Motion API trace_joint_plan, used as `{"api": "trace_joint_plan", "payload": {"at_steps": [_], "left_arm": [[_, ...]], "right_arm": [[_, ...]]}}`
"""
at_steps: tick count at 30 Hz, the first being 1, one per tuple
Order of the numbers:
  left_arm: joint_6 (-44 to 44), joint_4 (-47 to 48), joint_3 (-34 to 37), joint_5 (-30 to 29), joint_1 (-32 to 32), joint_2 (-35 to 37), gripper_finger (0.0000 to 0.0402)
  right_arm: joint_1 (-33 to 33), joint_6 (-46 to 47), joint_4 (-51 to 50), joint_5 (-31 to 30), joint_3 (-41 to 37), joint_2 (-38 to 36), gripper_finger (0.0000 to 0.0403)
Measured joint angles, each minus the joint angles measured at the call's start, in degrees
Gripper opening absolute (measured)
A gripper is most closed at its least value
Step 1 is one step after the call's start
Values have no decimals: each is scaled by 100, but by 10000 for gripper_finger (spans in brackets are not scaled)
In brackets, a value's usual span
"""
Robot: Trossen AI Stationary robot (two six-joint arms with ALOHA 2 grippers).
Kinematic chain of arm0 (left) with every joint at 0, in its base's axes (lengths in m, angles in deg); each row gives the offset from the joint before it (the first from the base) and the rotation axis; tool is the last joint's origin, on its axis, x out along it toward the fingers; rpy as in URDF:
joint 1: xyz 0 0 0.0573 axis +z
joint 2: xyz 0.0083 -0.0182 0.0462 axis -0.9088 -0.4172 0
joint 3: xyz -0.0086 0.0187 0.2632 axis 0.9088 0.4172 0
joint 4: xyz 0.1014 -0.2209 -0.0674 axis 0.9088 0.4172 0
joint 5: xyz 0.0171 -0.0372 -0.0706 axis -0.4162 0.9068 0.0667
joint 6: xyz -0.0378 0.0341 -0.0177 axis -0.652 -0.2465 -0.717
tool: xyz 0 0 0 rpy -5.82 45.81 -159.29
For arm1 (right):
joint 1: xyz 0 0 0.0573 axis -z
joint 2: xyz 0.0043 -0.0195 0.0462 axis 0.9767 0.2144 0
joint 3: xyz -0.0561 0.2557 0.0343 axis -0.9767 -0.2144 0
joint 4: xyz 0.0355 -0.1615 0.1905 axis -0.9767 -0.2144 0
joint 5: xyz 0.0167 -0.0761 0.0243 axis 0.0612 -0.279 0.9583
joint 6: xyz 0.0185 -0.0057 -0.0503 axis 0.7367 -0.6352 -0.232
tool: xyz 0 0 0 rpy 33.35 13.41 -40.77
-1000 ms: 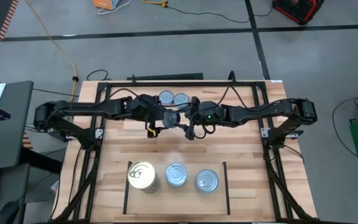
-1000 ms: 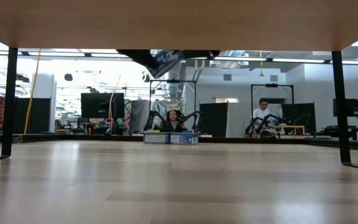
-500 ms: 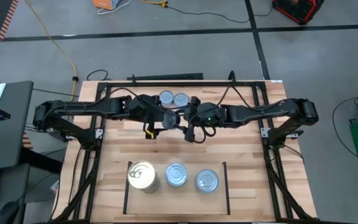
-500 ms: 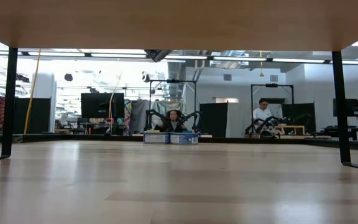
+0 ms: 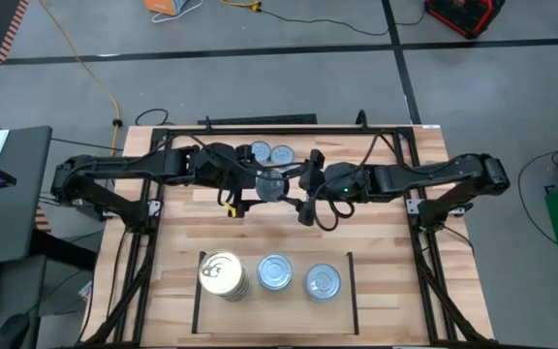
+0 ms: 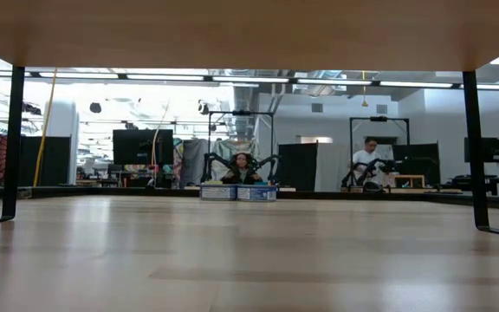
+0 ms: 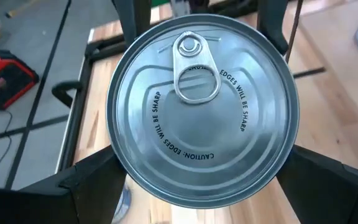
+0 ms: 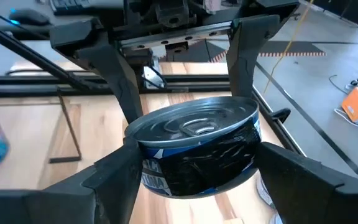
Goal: Stack canned seafood by type on shelf
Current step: Put the bottom blue tuna can on the top of the right stacked tuna cans on the shelf
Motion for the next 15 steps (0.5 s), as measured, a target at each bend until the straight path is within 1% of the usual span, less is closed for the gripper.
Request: {"api": "trace_joint_plan", "payload": {"at_steps": [5, 12, 15], "left_arm": [[10, -39, -202, 38, -67, -27, 370], [88, 145, -853, -87, -186, -690, 370], [115, 283, -1194, -37, -229, -902, 370]], "right_arm": [[-139, 12, -1, -163, 1, -150, 331], [-361, 27, -159, -518, -3, -392, 331], [-525, 102, -216, -665, 11, -480, 331]]}}
